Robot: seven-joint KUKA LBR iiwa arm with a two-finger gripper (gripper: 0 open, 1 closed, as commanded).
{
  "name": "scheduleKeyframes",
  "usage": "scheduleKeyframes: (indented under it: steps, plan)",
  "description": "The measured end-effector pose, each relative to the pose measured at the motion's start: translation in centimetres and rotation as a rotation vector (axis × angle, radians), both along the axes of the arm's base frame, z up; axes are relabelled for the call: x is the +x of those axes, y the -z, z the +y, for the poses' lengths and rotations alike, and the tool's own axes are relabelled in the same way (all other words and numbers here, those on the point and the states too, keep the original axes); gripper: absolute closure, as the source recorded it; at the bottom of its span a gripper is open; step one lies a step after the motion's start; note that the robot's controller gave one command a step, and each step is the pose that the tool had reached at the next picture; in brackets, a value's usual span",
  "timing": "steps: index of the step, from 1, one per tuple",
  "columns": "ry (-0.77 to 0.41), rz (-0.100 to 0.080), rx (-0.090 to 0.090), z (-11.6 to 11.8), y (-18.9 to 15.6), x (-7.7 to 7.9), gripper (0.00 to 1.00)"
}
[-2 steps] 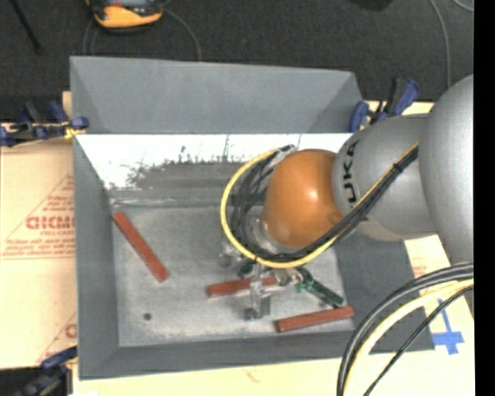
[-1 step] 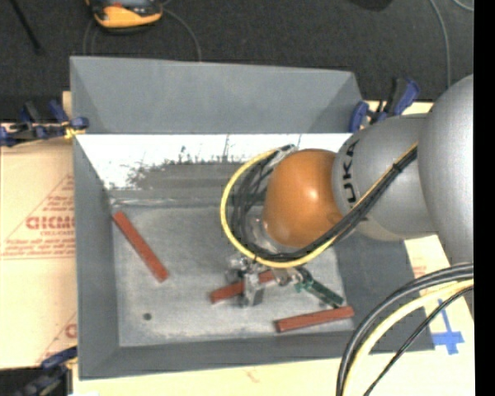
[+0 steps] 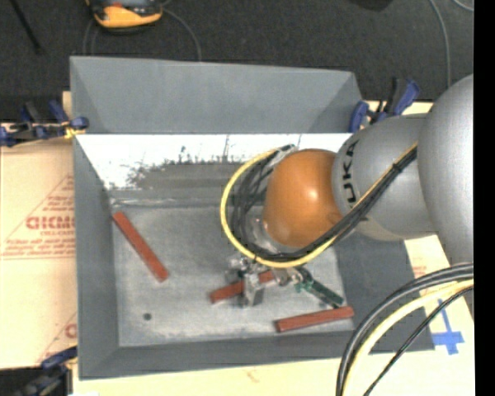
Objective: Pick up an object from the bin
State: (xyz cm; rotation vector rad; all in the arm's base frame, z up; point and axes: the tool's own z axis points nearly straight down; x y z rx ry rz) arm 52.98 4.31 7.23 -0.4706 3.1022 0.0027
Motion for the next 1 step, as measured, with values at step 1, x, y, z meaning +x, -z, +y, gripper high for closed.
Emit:
scheduleKeyframes:
  steps: [1]
  plan:
    - [-0.109, 0.003, -0.003, 0.95, -19.61, -0.45, 1.0]
